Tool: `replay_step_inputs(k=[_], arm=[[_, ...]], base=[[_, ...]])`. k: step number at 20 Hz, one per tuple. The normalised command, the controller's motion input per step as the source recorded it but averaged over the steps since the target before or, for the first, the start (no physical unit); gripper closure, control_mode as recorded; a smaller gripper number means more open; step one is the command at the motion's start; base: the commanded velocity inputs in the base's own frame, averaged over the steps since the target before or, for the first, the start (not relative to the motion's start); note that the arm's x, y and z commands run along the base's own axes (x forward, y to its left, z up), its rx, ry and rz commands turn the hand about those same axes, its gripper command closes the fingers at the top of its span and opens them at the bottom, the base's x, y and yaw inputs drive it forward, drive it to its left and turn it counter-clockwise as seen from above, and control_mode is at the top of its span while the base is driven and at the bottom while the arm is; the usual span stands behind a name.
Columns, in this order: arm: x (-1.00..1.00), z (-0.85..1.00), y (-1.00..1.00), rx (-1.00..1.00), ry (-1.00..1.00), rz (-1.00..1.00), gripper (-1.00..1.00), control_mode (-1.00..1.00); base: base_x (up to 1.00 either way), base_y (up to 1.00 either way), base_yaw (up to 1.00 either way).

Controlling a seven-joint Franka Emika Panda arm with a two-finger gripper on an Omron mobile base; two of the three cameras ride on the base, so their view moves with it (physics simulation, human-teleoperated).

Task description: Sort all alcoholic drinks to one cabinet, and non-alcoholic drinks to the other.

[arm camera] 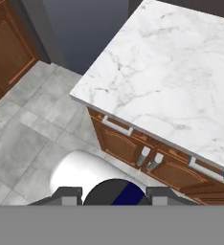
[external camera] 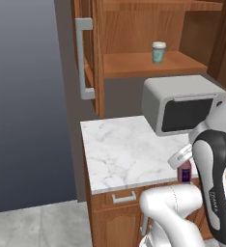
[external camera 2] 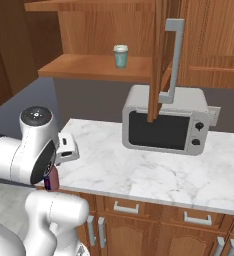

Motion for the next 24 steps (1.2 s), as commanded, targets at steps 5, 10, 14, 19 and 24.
replay_step_inputs(k=[5,10,14,19,24], arm=[[0.06,0.02,0.04,0.02,0.00,-0.04,1.00,-1.00],[0.30,0.61,0.28,0.00,-0.15,-0.24,1.00,-1.00],[0.28,0.89,0.03,0.00,-0.27,-0.32,1.00,-1.00],[0.23,0.98,0.00,0.00,-0.24,-0.28,1.00,-1.00],[0.16,0.95,-0.11,0.01,-0.21,-0.20,1.00,-1.00]], base=[[0.00,0.00,0.00],[0.00,0.00,0.00],[0.00,0.00,0.00],[0.00,0.00,0.00],[0.00,0.00,0.00]])
